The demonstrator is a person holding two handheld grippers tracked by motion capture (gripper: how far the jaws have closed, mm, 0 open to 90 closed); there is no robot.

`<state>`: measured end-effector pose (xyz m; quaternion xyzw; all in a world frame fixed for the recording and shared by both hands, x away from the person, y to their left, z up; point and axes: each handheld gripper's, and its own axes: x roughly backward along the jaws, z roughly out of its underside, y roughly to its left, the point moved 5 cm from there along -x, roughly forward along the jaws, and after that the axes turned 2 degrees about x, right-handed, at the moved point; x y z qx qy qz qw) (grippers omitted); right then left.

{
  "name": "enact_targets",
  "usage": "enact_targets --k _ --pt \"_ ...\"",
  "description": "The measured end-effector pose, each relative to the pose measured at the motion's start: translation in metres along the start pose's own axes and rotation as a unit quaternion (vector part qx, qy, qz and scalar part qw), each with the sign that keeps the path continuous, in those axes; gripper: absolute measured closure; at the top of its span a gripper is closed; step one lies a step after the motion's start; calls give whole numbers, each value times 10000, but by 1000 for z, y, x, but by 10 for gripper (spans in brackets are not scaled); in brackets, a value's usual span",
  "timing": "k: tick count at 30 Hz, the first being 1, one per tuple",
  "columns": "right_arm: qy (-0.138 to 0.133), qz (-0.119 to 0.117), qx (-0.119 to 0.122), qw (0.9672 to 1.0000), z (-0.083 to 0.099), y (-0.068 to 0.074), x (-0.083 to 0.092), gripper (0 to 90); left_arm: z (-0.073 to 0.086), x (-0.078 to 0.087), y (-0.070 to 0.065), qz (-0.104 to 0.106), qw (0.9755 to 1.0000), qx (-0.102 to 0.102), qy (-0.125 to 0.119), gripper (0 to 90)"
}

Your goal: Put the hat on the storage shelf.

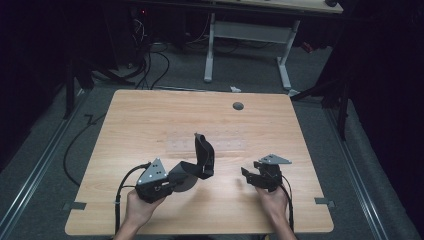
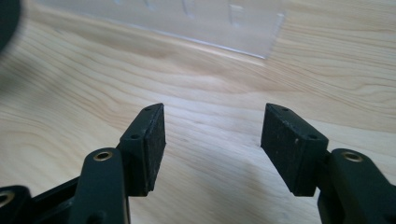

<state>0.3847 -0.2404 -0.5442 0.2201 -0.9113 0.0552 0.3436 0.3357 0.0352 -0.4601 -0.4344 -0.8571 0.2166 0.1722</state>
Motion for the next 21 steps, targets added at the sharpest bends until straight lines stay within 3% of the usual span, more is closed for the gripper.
enact_targets --k 3,7,9,12,21 --pt "166 296 206 9992 4 -4 -5 393 -4 3 3 -116 9998 19 -135 859" --pt "336 433 310 9980 8 -6 -10 381 -11 8 8 -131 9993 128 -313 859" --pt "441 450 333 9975 12 -7 -14 361 -15 10 11 -159 9989 208 -388 859" --pt "268 380 305 9985 15 -9 -15 350 -19 12 15 -214 9985 228 -455 859" --pt "265 384 282 9985 15 -9 -14 349 -35 19 23 -421 9962 276 -716 858"
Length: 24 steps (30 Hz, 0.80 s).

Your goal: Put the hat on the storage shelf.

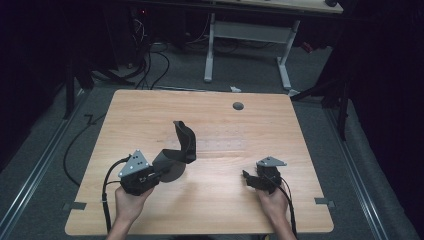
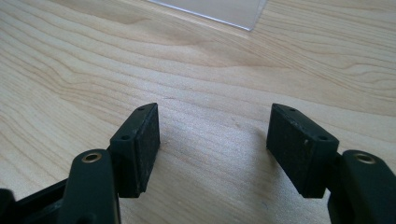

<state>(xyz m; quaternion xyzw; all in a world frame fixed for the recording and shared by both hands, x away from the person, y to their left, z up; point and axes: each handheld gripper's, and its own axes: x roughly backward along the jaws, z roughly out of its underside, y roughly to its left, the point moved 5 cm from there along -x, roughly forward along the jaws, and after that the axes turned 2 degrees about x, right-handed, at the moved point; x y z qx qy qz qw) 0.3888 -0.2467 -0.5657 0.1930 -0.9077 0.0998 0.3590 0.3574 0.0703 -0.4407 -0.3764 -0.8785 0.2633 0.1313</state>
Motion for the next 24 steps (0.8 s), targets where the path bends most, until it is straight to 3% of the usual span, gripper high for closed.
enact_targets --k 24 --pt "-5 2 -2 10000 1 0 1 347 -42 3 24 -287 9986 137 -425 859"
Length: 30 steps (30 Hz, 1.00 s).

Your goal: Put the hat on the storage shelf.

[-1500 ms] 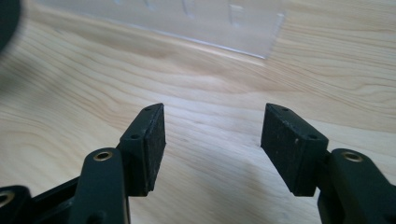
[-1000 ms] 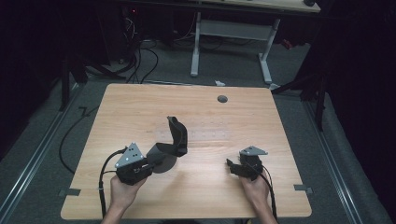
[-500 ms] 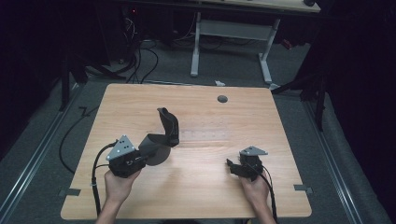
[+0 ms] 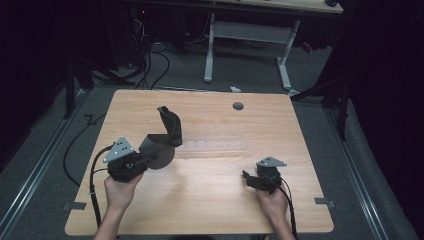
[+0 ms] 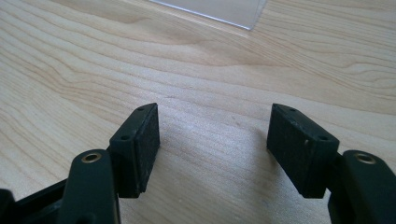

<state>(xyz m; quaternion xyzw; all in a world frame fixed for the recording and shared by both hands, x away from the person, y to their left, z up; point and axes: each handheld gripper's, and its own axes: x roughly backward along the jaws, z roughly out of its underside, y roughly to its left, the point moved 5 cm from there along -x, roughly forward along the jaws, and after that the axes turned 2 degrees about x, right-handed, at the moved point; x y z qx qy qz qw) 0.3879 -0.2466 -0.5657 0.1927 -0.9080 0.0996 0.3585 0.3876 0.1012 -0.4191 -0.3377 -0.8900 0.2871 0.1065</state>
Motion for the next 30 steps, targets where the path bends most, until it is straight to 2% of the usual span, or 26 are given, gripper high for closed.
enact_targets --k 6,16,30 --pt "6 -1 -2 10000 0 0 0 347 -9 -2 4 34 9999 109 -80 859" --pt "5 0 2 10000 0 0 0 347 -18 -12 7 -6 9999 30 -133 859" --pt "1 2 16 10000 0 0 0 346 -25 -39 15 -84 9998 -116 -143 860"
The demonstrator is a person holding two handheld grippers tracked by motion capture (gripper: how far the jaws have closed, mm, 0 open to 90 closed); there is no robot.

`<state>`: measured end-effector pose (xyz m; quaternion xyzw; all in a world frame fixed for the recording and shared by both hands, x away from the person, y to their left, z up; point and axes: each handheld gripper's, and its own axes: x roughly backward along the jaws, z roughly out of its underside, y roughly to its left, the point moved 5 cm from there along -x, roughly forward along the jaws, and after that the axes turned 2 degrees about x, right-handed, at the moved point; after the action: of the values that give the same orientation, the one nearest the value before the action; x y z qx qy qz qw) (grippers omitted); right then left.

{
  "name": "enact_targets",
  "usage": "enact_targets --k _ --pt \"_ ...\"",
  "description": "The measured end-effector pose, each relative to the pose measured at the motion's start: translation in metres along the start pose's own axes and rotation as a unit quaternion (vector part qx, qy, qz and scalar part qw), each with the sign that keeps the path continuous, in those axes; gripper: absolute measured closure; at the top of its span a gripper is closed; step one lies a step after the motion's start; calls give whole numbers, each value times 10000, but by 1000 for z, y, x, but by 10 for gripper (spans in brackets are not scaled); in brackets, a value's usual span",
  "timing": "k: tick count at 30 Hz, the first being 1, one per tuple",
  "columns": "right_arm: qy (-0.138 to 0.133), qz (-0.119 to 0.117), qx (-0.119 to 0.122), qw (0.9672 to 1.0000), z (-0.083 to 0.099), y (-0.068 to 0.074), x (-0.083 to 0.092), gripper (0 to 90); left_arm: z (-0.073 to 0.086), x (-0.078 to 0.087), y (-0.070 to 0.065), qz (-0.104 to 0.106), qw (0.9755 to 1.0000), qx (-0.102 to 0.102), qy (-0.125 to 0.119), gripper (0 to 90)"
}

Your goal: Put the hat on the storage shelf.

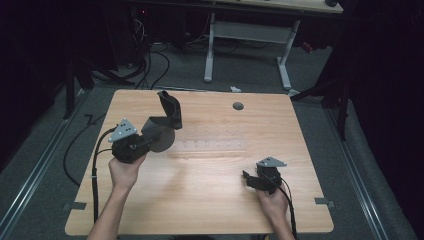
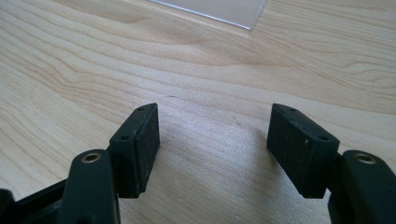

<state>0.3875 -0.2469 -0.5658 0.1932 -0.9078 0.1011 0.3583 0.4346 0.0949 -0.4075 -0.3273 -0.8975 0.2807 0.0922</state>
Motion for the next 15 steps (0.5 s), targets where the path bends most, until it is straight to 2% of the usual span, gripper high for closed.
enact_targets --k 7,15 --pt "-1 -3 4 10000 0 0 0 346 -1 -15 2 -51 9999 -149 -4 860" --pt "-3 -3 6 10000 0 0 0 346 6 -31 10 -270 9994 -233 46 860"
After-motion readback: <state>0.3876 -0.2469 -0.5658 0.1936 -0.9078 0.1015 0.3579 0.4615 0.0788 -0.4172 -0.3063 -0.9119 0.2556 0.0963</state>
